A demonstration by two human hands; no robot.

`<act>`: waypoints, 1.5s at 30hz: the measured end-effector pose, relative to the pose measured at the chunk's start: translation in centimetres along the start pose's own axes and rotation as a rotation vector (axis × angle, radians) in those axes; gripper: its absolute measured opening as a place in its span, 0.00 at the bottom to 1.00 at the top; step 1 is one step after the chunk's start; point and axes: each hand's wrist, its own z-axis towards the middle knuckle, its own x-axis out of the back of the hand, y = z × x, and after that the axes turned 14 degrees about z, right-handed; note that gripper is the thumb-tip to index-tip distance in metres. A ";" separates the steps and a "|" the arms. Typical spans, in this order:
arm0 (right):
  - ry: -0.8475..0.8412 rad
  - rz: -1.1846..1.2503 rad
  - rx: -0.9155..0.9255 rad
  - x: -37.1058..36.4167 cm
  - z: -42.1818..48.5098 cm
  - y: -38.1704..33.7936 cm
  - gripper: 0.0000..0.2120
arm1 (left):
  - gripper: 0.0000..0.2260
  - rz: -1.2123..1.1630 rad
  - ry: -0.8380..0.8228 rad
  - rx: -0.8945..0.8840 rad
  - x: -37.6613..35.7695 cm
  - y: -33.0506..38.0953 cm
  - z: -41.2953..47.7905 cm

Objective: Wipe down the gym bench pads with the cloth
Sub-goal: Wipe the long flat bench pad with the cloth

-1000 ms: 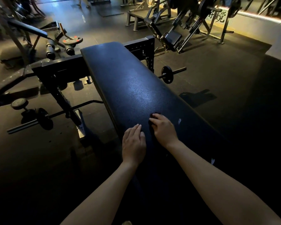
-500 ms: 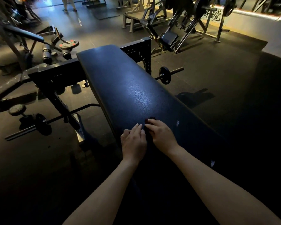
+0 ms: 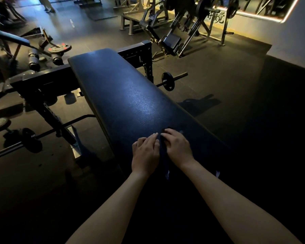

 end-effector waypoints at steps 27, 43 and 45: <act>0.072 -0.058 -0.170 2.3 -0.2 1.9 0.17 | 0.21 0.072 -0.045 -0.070 0.4 0.1 -0.4; 0.056 -0.063 -0.103 2.5 0.2 2.7 0.15 | 0.23 0.090 -0.030 -0.041 0.3 0.5 -0.1; -0.047 -0.005 -0.015 1.2 -0.5 1.8 0.15 | 0.23 0.094 -0.035 -0.031 0.3 0.6 -0.2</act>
